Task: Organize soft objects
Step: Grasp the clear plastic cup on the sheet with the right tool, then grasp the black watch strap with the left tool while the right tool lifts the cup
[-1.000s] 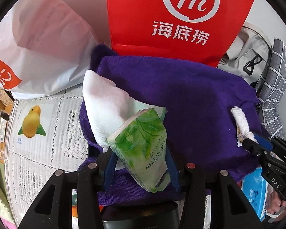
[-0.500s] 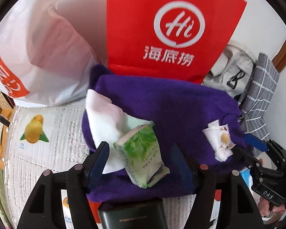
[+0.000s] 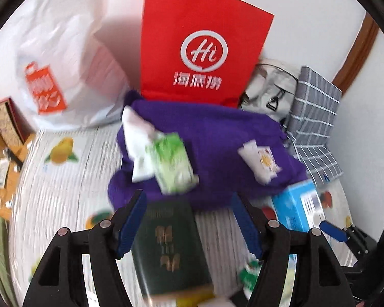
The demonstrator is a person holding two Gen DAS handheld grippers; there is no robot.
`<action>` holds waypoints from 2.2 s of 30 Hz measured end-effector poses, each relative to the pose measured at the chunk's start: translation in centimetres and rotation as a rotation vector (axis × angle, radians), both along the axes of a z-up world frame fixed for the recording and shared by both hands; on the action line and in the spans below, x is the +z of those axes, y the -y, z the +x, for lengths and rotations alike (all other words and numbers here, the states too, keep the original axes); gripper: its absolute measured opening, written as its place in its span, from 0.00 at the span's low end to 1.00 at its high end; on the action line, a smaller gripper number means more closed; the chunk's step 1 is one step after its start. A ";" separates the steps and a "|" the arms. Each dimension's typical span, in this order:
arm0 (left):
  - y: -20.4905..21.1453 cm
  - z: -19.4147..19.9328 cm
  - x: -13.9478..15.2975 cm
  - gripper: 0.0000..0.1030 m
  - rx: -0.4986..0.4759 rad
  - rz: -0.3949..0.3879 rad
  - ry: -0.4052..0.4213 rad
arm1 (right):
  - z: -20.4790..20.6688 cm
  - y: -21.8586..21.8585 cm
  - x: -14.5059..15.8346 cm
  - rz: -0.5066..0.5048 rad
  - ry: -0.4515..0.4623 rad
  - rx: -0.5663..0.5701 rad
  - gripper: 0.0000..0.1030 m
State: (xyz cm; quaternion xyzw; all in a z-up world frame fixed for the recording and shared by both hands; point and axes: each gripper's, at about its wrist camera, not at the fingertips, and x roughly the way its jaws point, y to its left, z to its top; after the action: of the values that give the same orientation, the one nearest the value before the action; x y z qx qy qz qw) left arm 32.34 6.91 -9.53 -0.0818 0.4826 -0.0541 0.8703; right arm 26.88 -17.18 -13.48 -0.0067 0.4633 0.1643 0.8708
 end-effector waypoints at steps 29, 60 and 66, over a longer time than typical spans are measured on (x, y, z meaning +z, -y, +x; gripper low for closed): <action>-1.0 -13.5 -4.2 0.65 0.066 -0.058 -0.060 | -8.3 -2.7 -4.9 -0.102 -0.016 0.026 0.09; 9.4 -16.1 -8.9 0.63 -0.046 -0.055 -0.191 | -15.1 6.2 -1.0 0.060 0.136 -0.042 0.09; 10.2 -15.1 -9.7 0.46 -0.001 -0.092 -0.171 | -15.5 7.5 -1.9 0.074 0.114 -0.061 0.09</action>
State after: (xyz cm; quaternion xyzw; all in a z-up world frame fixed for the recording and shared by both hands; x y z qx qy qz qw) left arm 17.19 -3.26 -19.28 -0.1258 0.5521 -0.0695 0.8213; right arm 11.36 -24.64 -15.43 0.0304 0.4067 0.1541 0.9000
